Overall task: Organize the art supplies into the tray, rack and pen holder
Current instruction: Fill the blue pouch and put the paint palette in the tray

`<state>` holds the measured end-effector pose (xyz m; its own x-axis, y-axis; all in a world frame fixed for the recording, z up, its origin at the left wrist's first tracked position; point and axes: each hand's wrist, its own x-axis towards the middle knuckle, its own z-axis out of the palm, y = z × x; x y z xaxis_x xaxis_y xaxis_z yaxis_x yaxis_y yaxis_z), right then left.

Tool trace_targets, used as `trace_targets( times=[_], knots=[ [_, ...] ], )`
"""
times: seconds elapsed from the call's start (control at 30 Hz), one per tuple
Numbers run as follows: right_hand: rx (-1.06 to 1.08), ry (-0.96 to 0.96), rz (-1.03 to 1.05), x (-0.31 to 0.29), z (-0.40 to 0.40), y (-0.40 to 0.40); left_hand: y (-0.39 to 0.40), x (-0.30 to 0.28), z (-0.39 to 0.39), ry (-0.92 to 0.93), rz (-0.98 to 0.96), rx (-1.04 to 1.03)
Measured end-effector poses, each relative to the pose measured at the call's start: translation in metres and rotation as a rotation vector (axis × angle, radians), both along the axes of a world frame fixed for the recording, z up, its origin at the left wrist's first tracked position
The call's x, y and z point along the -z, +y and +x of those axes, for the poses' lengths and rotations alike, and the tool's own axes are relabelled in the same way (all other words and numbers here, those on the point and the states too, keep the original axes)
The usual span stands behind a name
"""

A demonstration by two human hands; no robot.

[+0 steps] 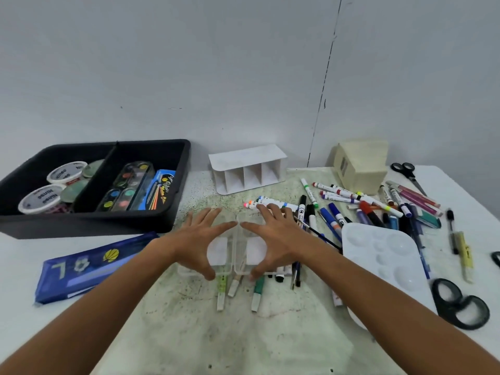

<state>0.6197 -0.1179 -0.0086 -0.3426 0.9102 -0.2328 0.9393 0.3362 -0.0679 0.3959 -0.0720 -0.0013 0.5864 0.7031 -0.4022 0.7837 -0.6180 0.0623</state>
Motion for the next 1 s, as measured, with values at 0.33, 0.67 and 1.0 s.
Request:
trace_targets(
  times=[0.33, 0.67, 1.0],
  knots=[
    [0.037, 0.207, -0.04, 0.007, -0.012, -0.003, -0.009, 0.029, -0.009, -0.255, -0.044, -0.008],
    [0.396, 0.199, 0.197, -0.017, 0.082, -0.026, -0.018, 0.024, 0.017, -0.455, 0.24, -0.07],
    [0.536, 0.041, 0.397, 0.017, 0.092, -0.025, -0.027, 0.05, 0.061, -0.252, 0.173, 0.063]
  ],
)
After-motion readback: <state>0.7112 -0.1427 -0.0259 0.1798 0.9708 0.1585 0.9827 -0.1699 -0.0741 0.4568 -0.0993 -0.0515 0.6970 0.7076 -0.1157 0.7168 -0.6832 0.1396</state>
